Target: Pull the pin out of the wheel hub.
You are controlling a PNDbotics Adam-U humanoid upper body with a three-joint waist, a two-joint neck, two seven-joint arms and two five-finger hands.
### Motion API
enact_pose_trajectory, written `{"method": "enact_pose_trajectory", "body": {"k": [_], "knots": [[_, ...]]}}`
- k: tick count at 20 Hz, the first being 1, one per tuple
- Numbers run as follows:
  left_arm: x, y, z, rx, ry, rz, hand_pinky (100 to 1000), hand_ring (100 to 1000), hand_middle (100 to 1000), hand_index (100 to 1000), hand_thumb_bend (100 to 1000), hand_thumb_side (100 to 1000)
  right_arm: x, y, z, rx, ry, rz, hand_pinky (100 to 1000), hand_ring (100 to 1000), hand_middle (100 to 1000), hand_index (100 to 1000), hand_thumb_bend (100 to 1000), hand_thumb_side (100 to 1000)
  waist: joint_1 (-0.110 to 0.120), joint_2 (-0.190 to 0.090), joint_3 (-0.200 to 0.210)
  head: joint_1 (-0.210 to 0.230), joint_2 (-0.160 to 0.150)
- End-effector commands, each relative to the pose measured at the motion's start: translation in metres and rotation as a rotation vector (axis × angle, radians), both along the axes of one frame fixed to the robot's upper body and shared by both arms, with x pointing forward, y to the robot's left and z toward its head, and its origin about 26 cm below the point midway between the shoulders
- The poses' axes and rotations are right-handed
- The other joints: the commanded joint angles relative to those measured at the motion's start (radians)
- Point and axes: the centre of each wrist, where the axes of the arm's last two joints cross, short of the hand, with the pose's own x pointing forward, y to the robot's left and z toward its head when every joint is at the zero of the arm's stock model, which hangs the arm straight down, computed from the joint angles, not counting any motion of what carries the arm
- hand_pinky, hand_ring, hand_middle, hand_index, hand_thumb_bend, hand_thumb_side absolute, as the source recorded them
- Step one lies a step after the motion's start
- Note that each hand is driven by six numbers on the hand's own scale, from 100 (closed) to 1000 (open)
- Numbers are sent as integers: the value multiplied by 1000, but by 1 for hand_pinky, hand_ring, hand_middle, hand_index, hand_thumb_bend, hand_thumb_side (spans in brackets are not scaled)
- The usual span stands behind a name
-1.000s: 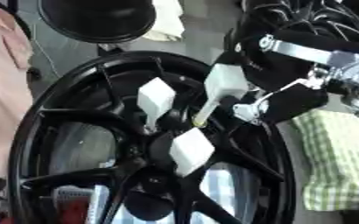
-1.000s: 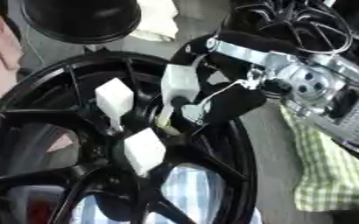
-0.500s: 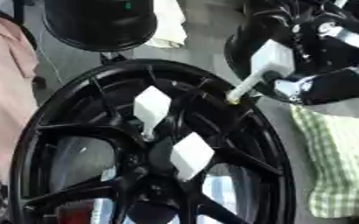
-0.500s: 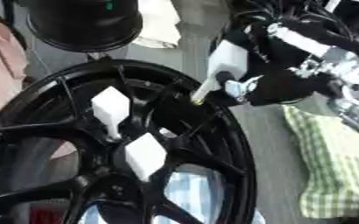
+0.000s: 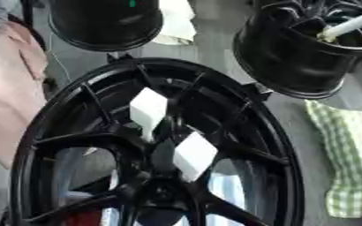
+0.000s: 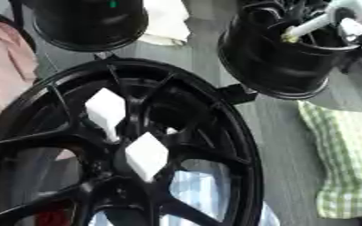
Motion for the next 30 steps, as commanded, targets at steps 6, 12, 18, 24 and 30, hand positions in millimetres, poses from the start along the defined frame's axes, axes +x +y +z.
{"method": "enact_pose_trajectory", "body": {"k": [6,12,18,24,30], "knots": [[-4,2,5,-1,-30,27,803,763,687,801,326,677,6,-99,-14,141,-47,-430,771,561,257,387,100,100,19,-5,3,29,-27],[-1,-1,10,9,-52,8,804,764,687,801,329,673,12,-150,-70,76,64,-738,793,719,494,603,100,100,23,-7,24,13,-32],[2,-4,16,5,-72,-20,804,765,687,801,333,666,13,-149,-84,55,34,-751,866,885,835,863,100,838,26,-18,46,-113,-17],[2,-5,16,0,-71,-21,803,765,687,801,335,667,13,-144,-83,102,-53,-754,867,881,836,870,100,841,20,-24,44,-158,6],[2,-5,15,0,-65,-21,803,765,687,802,337,668,13,-145,-84,131,-43,-772,867,882,845,867,100,556,14,-27,36,-159,13]]}}
